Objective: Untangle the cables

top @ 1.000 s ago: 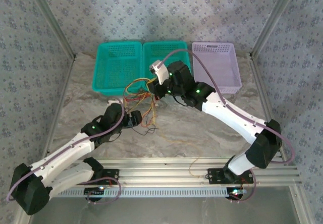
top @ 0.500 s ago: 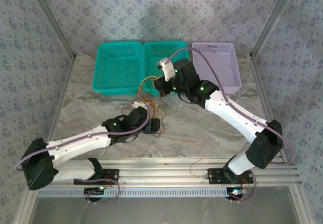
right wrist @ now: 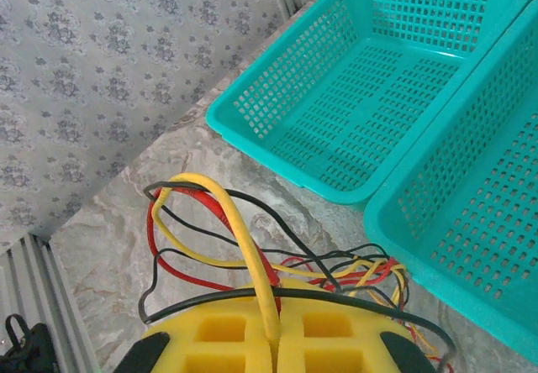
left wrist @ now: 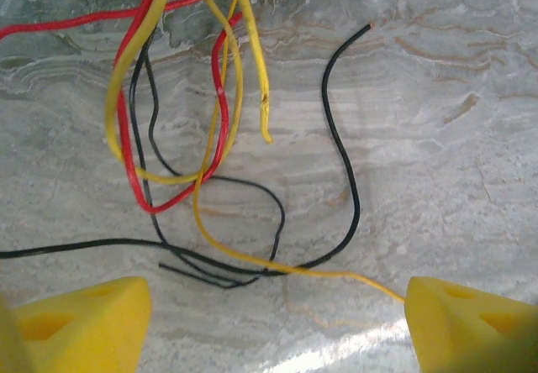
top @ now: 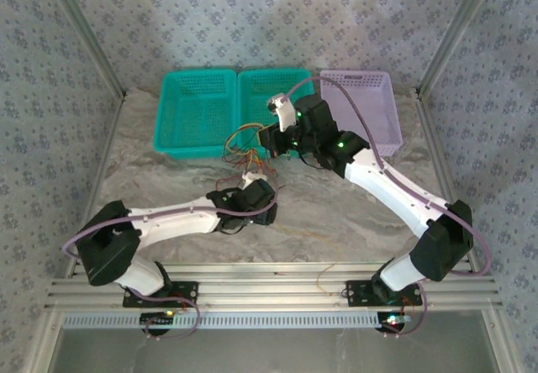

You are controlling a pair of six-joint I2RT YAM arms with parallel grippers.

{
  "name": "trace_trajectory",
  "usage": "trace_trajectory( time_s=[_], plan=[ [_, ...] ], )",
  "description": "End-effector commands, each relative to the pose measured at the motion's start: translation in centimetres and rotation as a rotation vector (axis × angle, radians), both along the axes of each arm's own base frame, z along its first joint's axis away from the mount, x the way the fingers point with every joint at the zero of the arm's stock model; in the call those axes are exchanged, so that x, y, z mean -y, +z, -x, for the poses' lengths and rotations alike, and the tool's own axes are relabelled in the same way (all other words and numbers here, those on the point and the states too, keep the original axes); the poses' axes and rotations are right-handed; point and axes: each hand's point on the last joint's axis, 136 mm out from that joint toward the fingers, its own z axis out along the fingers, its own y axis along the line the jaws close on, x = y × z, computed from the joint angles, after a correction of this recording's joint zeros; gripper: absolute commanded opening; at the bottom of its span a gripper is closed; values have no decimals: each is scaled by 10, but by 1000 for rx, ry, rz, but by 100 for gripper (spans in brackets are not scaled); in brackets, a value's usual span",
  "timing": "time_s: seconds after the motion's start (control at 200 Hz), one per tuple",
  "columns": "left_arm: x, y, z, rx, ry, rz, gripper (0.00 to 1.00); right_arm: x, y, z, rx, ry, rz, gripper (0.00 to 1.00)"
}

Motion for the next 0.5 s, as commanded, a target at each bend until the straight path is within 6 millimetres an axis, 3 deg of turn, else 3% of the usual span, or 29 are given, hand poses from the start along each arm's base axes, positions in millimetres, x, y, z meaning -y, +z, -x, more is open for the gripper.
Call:
trace_trajectory(
  time_s=[0.0, 0.215, 0.495],
  plan=[
    [9, 0, -9, 22, -2, -35, 78, 0, 21, 8, 15, 25, -69, 0],
    [21, -20, -6, -40, -40, -64, 71, 5, 24, 7, 13, 14, -84, 0],
    [8, -41, 3, -82, -34, -104, 67, 10, 25, 7, 0, 11, -104, 0]
  ],
)
